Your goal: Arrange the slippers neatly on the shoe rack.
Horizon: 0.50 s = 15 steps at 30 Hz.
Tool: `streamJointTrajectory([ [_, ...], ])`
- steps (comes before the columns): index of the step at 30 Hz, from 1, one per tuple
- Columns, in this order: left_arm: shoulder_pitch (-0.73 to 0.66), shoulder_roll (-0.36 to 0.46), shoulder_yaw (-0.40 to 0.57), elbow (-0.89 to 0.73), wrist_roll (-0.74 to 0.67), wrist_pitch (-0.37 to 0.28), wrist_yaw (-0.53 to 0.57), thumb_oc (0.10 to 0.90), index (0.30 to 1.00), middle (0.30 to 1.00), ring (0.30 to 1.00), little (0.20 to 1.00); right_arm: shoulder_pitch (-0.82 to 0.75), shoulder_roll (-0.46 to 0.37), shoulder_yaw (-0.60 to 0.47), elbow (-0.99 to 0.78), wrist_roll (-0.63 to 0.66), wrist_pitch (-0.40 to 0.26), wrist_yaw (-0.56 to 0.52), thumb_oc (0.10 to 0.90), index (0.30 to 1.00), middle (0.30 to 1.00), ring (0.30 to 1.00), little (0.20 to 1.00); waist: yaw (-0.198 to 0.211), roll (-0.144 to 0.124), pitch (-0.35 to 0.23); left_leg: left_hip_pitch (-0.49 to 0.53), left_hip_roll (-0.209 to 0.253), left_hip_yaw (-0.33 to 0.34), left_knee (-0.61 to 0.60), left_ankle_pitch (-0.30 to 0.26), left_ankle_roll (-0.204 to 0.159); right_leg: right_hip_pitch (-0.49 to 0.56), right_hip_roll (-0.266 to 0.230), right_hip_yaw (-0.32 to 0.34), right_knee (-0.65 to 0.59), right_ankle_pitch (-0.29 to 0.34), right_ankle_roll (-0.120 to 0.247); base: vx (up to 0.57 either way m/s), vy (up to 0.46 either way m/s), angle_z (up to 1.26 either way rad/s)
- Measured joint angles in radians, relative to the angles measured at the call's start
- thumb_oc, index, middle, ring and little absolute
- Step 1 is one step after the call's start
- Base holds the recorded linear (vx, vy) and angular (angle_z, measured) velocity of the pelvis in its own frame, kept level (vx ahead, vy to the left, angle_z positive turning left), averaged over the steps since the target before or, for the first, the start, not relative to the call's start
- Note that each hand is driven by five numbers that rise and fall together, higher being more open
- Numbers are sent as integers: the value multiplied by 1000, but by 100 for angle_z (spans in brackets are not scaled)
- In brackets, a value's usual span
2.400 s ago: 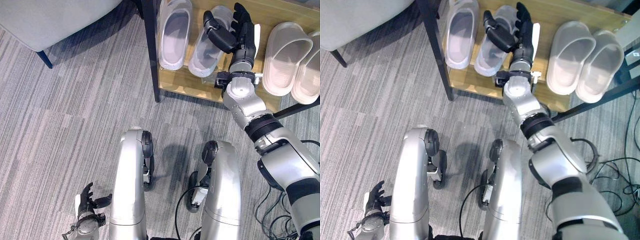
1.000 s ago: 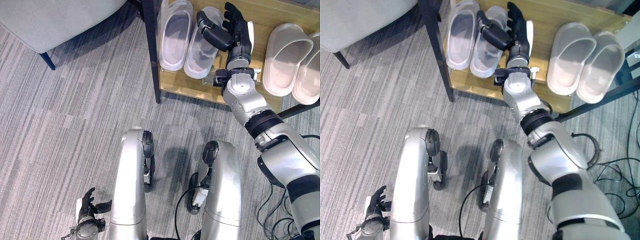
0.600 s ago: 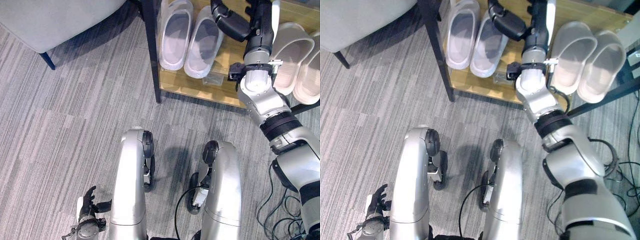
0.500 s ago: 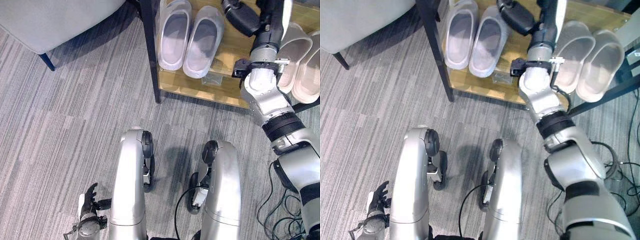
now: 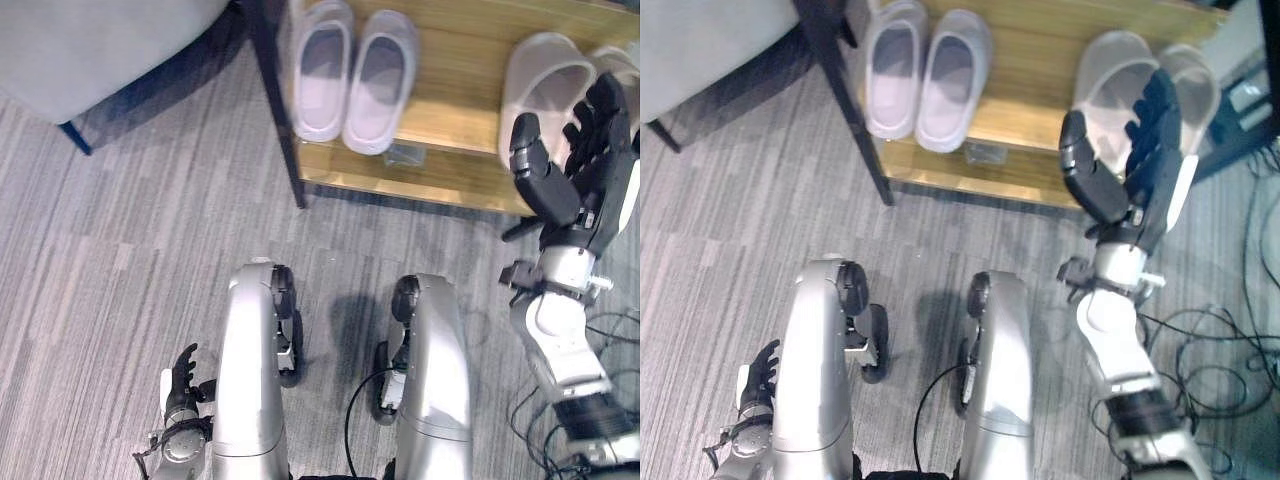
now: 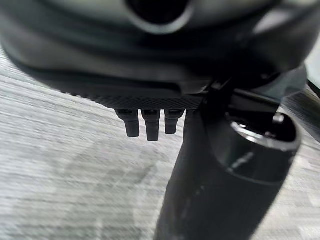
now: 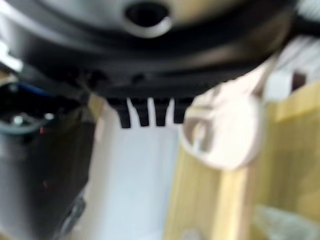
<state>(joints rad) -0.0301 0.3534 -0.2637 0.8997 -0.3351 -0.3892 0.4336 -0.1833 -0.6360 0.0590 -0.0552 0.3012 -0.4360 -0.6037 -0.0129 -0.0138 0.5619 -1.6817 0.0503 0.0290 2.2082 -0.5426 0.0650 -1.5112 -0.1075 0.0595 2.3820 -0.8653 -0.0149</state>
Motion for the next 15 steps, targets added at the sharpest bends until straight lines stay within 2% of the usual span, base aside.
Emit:
streamJointTrajectory([
  [1,-1,-10,18,-35,2,-9,-2,800,900,900,900,900,91,20,-26,-89,-38,-4,10,800,900,900,900,900,-16,-3,0,1,-2,1,-10,6,-12,-4,-1,1,-1,0,-1,-79,9,12],
  [2,-10,-13,21,-42,2,-11,-3,800,900,900,900,900,105,24,-27,-92,-57,-12,20,800,900,900,900,900,-24,-6,0,4,0,2,-19,6,-12,-4,-1,2,-6,1,-2,-86,14,17],
  [5,-40,-20,46,-75,2,-24,-9,800,900,900,900,900,113,54,4,-99,-79,-24,84,800,900,900,900,900,-24,-39,-2,15,-6,12,-82,17,-43,-18,-7,7,-50,5,-11,-94,30,16],
  [6,-45,-24,46,-75,2,-24,-13,800,900,900,900,900,121,54,17,-99,-83,-25,107,800,900,900,900,900,-21,-43,-3,20,-9,14,-94,19,-45,-19,-15,6,-59,15,-33,-197,77,-1],
  [7,-71,-28,46,-71,2,-23,-26,800,900,900,900,900,136,56,52,-104,-100,-25,164,800,900,900,900,900,-6,-45,-3,27,-17,9,-146,30,-52,-21,-18,-8,-106,25,-44,-218,109,0],
  [8,-91,-30,49,-71,5,-22,-30,800,900,900,900,900,156,70,69,-95,-100,-28,190,800,900,900,900,900,-4,-44,-4,34,-21,4,-181,55,-44,-11,-26,-18,-143,46,-59,-200,141,13],
  [9,-121,-37,51,-53,5,-16,-29,800,900,900,900,900,155,111,80,-60,-99,-28,213,800,900,900,900,900,-3,-44,-4,46,-22,-1,-233,70,-49,2,-44,-36,-193,53,-70,-110,125,34],
  [10,-162,-47,53,-53,5,-15,-31,800,900,900,900,900,154,147,115,-4,-89,-21,233,800,900,900,900,900,2,-41,-7,66,-31,-14,-318,91,-64,27,-54,-61,-281,85,-58,-66,133,28],
  [11,-172,-52,53,-63,11,-23,-33,800,900,900,900,900,147,133,167,40,-91,2,263,800,900,900,900,900,8,-39,-16,90,-39,-29,-381,104,-69,54,-45,-85,-358,117,-57,-53,124,10],
  [12,-173,-54,53,-65,24,-24,-37,800,900,900,900,900,165,125,179,54,-107,12,282,800,900,900,900,900,23,-37,-15,114,-38,-37,-413,118,-57,79,-46,-96,-392,127,-72,-44,116,-11],
  [15,-180,-56,59,-37,25,-25,-50,800,900,900,900,900,263,127,164,50,-156,28,297,800,900,900,900,900,28,-36,-23,210,-41,-38,-512,123,-52,186,-70,-124,-506,129,-77,-43,124,12],
])
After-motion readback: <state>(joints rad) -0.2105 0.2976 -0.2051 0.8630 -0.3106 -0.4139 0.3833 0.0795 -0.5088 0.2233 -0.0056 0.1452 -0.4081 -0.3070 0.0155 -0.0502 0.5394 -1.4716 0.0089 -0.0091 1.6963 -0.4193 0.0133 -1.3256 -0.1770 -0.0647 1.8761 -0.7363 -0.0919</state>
